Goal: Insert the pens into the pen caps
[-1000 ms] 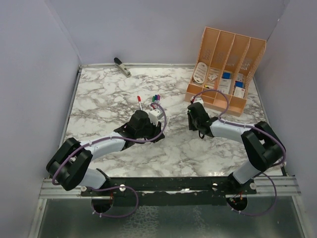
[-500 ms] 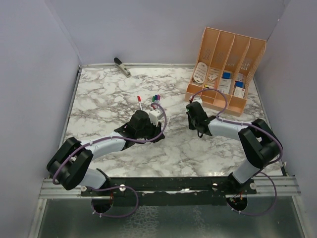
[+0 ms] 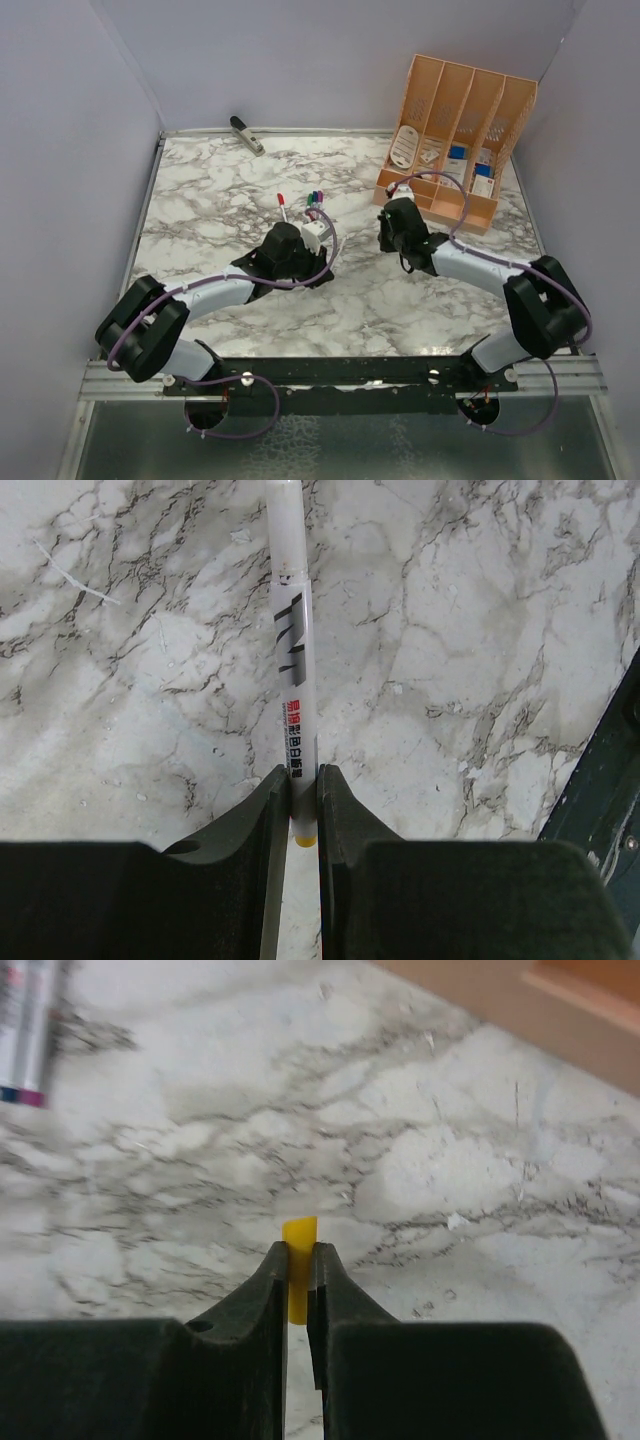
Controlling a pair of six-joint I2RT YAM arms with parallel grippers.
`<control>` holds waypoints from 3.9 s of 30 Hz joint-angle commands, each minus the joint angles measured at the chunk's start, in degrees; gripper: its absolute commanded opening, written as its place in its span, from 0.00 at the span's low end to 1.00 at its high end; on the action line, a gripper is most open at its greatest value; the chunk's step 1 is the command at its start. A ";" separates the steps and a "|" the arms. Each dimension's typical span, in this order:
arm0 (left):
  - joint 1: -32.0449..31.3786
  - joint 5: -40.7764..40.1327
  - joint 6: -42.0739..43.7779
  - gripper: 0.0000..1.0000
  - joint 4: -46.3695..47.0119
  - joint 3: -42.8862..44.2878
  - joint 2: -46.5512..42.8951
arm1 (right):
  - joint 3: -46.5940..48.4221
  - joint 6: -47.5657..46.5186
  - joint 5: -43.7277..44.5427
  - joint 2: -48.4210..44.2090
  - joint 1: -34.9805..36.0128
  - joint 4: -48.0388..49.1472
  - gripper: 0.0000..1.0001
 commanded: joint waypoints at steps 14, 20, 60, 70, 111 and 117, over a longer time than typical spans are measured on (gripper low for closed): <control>-6.81 5.54 -5.41 0.00 21.25 -2.66 -1.15 | -14.24 7.22 -18.97 -22.94 0.03 42.12 0.01; -7.58 5.80 -10.41 0.00 30.09 -5.04 -2.01 | -20.15 9.64 -23.34 -26.67 0.03 53.49 0.01; -8.92 5.81 -15.15 0.00 38.49 -4.87 -0.07 | -28.58 11.99 -24.07 -27.05 0.03 70.82 0.01; -8.99 5.19 -14.52 0.00 38.46 -5.31 -1.03 | -28.88 10.94 -23.08 -29.30 0.03 68.34 0.01; -9.17 1.80 -14.60 0.00 39.73 -4.59 -0.67 | -31.54 19.43 -25.69 -28.96 0.06 71.45 0.01; -9.21 0.99 -14.18 0.00 39.95 -4.23 -1.69 | -31.91 19.46 -26.69 -28.65 0.10 70.97 0.01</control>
